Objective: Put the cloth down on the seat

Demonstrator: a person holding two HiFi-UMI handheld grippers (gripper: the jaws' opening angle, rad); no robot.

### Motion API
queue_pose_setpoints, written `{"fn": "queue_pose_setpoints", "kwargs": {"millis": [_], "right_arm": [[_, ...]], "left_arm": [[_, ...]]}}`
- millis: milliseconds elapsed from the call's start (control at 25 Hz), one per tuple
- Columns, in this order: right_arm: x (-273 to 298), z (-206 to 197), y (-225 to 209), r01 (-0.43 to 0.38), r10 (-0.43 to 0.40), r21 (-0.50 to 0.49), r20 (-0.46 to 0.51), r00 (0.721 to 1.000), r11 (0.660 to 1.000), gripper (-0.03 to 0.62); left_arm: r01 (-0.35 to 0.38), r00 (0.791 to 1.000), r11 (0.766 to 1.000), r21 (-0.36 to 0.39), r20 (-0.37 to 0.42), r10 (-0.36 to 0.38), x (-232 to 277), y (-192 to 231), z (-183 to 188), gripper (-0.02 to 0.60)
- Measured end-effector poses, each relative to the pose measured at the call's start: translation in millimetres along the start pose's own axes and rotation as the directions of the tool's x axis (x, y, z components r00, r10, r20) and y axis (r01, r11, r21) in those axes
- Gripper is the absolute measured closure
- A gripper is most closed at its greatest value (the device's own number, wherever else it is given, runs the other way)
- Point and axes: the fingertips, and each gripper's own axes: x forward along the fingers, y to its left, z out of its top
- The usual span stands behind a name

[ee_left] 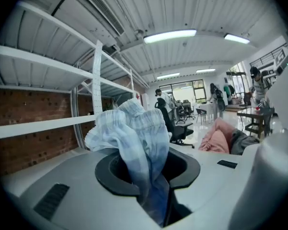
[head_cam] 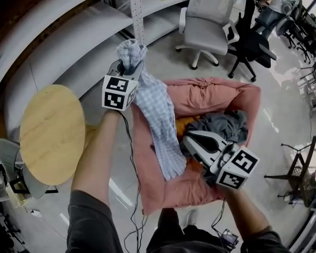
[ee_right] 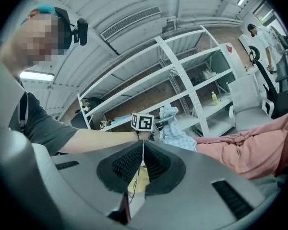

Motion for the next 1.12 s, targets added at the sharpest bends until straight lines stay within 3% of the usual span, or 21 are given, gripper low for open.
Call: {"fn": "queue_pose_setpoints", "kwargs": {"millis": [200,360,440,560,800,1120], "right_arm": [[19,6,-4,-0.022,0.022,-0.024,0.001,1.0,0.999,0.577],[25,4,1,-0.037,0.037,-0.034,0.001,0.999,0.999,0.577],[25,2,1,-0.039,0.039,-0.031,0.0,0.999,0.999,0.577],[25,0,3,-0.042,0.042,-0.032,-0.002,0.999,0.999,0.577],[15,15,23,-0.054,0.056,-0.058,0.024,0.998,0.997,0.577],[-36,59,83,-0.083,0.093,-0.111,0.081,0.992,0.99,0.577]], "left_arm": [[-0.002,0.991,0.986,0.169,-0.133,0.025,3,-1,-28,0.392],[-0.002,0.967,0.992,0.123,-0.253,0.033,-2,4,-66,0.249],[-0.029,0.97,0.992,0.125,-0.238,0.059,-12,4,-67,0.247],[-0.046,0.981,0.981,0.186,-0.175,0.08,-31,-5,-53,0.247],[-0.027,0.995,0.97,0.242,-0.09,0.05,-65,-36,-14,0.249],[-0.037,0.999,0.963,0.267,0.02,0.033,-154,-107,75,0.393]]}}
